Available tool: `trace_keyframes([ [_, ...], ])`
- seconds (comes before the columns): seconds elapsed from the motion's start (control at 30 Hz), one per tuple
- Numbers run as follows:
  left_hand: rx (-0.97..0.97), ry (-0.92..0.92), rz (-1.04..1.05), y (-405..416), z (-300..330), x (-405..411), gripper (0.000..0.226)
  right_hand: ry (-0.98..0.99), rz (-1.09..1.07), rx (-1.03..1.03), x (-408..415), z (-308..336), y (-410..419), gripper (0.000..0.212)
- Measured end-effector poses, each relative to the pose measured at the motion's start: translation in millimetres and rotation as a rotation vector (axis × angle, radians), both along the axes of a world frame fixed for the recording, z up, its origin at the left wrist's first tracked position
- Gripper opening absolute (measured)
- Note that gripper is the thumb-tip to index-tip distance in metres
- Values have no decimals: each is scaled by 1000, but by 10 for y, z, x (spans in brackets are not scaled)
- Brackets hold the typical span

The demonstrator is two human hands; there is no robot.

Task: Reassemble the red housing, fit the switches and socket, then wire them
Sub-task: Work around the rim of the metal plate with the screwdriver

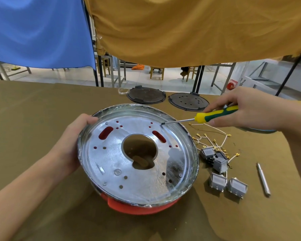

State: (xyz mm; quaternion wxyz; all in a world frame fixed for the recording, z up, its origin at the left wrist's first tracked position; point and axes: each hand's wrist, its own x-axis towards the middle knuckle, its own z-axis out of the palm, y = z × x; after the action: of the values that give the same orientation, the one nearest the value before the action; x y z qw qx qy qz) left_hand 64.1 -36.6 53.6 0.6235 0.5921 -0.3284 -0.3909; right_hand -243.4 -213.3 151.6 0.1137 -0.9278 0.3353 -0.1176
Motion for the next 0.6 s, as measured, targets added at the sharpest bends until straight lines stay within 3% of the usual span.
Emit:
trace_keyframes([
  [0.17,38,30,-31,-38,-14,12,28,-111,27,13,68,89,57,19],
  [0.37,48,16,-52,-23,-25,-28,26,-395,39,-14,91,110,90,11],
  [0.6,60,40,55,-48,-26,-66,24,-353,21,-25,39,142,103,11],
])
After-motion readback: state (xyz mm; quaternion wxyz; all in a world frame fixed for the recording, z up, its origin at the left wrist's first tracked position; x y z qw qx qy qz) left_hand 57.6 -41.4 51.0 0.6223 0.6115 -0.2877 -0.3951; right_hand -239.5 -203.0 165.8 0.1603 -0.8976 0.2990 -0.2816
